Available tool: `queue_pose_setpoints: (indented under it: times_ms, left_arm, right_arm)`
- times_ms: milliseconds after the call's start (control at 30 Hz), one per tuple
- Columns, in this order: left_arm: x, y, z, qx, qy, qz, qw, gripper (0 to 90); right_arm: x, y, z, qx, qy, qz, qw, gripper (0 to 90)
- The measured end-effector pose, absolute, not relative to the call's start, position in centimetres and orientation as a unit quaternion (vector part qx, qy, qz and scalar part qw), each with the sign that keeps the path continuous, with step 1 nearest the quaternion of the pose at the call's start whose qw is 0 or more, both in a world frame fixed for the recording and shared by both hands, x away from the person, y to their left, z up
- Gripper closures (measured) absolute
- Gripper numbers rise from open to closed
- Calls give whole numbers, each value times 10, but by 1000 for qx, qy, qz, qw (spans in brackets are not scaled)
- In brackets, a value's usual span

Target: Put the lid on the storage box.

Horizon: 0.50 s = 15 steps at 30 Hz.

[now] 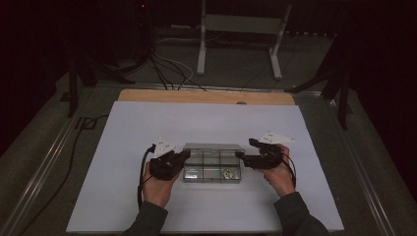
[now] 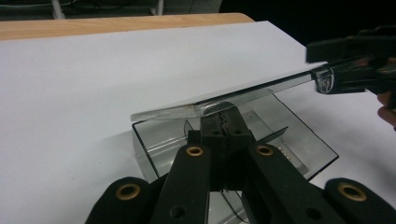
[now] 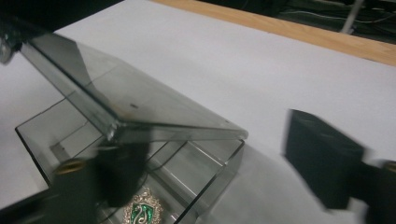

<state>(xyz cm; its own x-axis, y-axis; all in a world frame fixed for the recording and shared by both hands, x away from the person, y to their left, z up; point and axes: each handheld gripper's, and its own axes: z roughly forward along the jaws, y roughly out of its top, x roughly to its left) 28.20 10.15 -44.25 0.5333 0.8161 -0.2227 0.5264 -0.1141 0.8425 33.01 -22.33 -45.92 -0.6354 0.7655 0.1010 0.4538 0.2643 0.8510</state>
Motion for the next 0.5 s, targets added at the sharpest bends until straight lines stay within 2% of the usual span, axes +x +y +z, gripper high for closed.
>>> queue_pose_setpoints:
  times_ms: [67, 100, 167, 500]
  left_arm:
    - [282, 101, -443, 732, 459, 150, 481, 900]
    - [281, 101, -444, 733, 458, 149, 481, 900]
    - [280, 100, -445, 732, 458, 148, 481, 900]
    - [279, 100, -448, 732, 460, 146, 481, 900]
  right_arm:
    - [329, -224, -458, 399, 775, 459, 171, 113]
    - [327, -226, -457, 405, 770, 462, 173, 62]
    - [324, -228, -456, 407, 769, 462, 173, 29]
    - [312, -254, -457, 396, 763, 479, 175, 0]
